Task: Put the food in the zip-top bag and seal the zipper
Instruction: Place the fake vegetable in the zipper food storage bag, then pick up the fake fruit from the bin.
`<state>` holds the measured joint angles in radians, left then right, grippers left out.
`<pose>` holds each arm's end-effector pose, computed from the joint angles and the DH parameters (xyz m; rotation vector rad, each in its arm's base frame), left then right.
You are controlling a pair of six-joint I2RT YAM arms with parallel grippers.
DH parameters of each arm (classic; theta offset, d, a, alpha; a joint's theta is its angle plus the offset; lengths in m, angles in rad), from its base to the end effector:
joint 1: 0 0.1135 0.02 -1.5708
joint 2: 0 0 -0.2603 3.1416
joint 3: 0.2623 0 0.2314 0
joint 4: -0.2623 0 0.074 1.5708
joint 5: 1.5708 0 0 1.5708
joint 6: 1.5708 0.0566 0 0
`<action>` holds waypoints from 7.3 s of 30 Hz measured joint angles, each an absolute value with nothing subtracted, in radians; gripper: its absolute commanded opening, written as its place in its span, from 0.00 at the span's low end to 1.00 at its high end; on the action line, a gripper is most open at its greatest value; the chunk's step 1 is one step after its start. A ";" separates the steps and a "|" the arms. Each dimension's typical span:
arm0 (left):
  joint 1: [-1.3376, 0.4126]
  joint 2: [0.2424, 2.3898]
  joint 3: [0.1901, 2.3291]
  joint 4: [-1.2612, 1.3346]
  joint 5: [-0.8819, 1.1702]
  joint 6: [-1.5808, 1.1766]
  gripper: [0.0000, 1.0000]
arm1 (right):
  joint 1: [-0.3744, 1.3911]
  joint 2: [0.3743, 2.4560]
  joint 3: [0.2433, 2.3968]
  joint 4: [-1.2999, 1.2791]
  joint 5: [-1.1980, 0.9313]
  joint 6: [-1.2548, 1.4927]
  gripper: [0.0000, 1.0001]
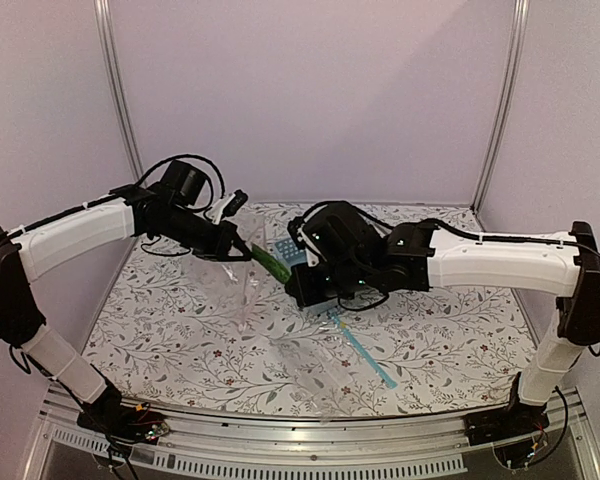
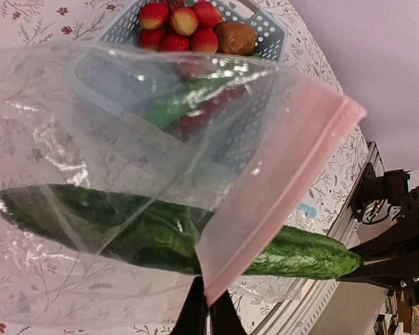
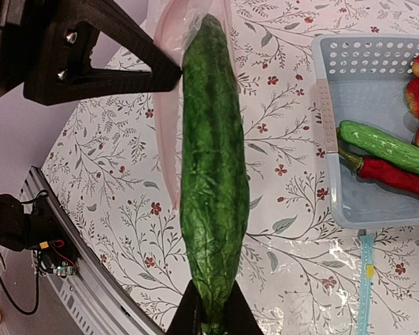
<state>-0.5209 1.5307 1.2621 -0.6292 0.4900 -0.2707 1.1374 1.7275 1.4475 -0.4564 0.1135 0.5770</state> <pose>0.2628 -0.1815 0.2752 0.5394 2.5021 -0.9321 0.1690 0.3499 0.2790 -0.6102 2.3406 0.7203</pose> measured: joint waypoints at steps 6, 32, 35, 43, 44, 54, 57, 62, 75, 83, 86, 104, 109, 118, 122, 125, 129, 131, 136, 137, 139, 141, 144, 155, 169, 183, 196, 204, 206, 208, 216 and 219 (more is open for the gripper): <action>-0.521 1.525 1.260 -0.618 0.532 -0.274 0.00 | 1.108 1.765 1.487 -0.432 0.079 0.575 0.00; -0.527 1.483 1.230 -0.544 0.676 -0.286 0.00 | 1.078 1.937 1.632 -0.319 0.072 0.618 0.01; -0.528 1.483 1.229 -0.536 0.687 -0.289 0.00 | 1.078 1.937 1.633 -0.294 0.074 0.635 0.01; -0.529 1.479 1.227 -0.533 0.691 -0.293 0.00 | 1.077 2.003 1.642 -0.229 0.099 0.663 0.01; -0.529 1.474 1.225 -0.531 0.689 -0.292 0.00 | 1.077 2.013 1.638 -0.224 0.104 0.664 0.01; -0.523 1.394 1.201 -0.496 0.650 -0.293 0.00 | 1.077 2.020 1.603 -0.226 0.116 0.658 0.02; -0.523 1.394 1.201 -0.491 0.651 -0.294 0.00 | 1.077 2.021 1.603 -0.228 0.081 0.637 0.02; -0.523 1.398 1.199 -0.490 0.661 -0.300 0.00 | 1.077 2.023 1.604 -0.265 -0.012 0.574 0.02; -0.523 1.411 1.195 -0.485 0.682 -0.308 0.00 | 1.077 2.052 1.634 -0.359 -0.089 0.472 0.23; -0.523 1.412 1.194 -0.485 0.680 -0.308 0.00 | 1.077 2.053 1.636 -0.359 -0.087 0.478 0.38; -0.523 1.412 1.194 -0.485 0.679 -0.308 0.00 | 1.076 2.053 1.636 -0.358 -0.085 0.479 0.42; -0.511 1.435 1.195 -0.524 0.540 -0.308 0.00 | 1.075 1.839 1.463 -0.327 -0.091 0.466 0.64; -0.508 1.435 1.195 -0.533 0.533 -0.308 0.00 | 1.075 1.685 1.364 -0.321 -0.067 0.463 0.74; -0.505 1.435 1.195 -0.537 0.533 -0.308 0.00 | 1.048 1.472 1.313 -0.418 0.134 0.447 0.88; -0.505 1.435 1.195 -0.537 0.533 -0.307 0.00 | 0.982 1.452 1.315 -0.503 0.200 0.443 0.90; -0.505 1.435 1.195 -0.537 0.532 -0.307 0.00 | 0.901 1.464 1.324 -0.585 0.217 0.443 0.91; -0.505 1.435 1.195 -0.537 0.532 -0.307 0.00 | 0.784 1.528 1.379 -0.671 0.218 0.427 0.92; -0.505 1.435 1.195 -0.537 0.532 -0.308 0.00 | 0.744 1.573 1.415 -0.694 0.213 0.406 0.91; -0.505 1.435 1.195 -0.537 0.531 -0.308 0.00 | 0.679 1.710 1.531 -0.710 0.180 0.343 0.89; -0.505 1.435 1.195 -0.537 0.532 -0.308 0.00 | 0.670 1.741 1.559 -0.709 0.171 0.331 0.88; -0.505 1.435 1.195 -0.537 0.533 -0.308 0.00 | 0.656 1.805 1.621 -0.702 0.155 0.311 0.86; -0.505 1.435 1.195 -0.537 0.535 -0.308 0.00 | 0.646 1.868 1.679 -0.685 0.142 0.293 0.81; -0.505 1.435 1.195 -0.537 0.538 -0.308 0.00 | 0.640 1.946 1.740 -0.654 0.124 0.270 0.74; -0.505 1.431 1.195 -0.536 0.542 -0.309 0.00 | 0.629 2.193 1.925 -0.597 0.106 0.223 0.61; -0.505 1.431 1.195 -0.536 0.547 -0.316 0.00 | 0.566 2.420 2.138 -0.577 0.075 0.213 0.53; -0.505 1.431 1.195 -0.536 0.550 -0.318 0.00 | 0.556 2.529 2.266 -0.579 0.036 0.208 0.29; -0.505 1.428 1.195 -0.536 0.550 -0.318 0.00 | 0.555 2.532 2.269 -0.583 0.031 0.221 0.00; -0.505 1.416 1.195 -0.536 0.550 -0.318 0.00 | 0.555 2.461 2.182 -0.556 0.031 0.225 0.00; -0.505 1.415 1.195 -0.536 0.550 -0.318 0.00 | 0.555 2.431 2.166 -0.556 0.031 0.224 0.00; -0.505 1.415 1.195 -0.536 0.550 -0.318 0.00 | 0.555 2.390 2.151 -0.557 0.031 0.223 0.00; -0.505 1.415 1.195 -0.536 0.550 -0.318 0.00 | 0.555 2.197 2.075 -0.538 0.030 0.216 0.00; -0.505 1.415 1.195 -0.535 0.551 -0.319 0.00 | 0.555 2.127 2.033 -0.530 0.025 0.208 0.00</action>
<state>-0.5053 1.4155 1.1950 -0.5354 0.5507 -0.3187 0.5552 2.1265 2.0327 -0.5297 0.0254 0.2085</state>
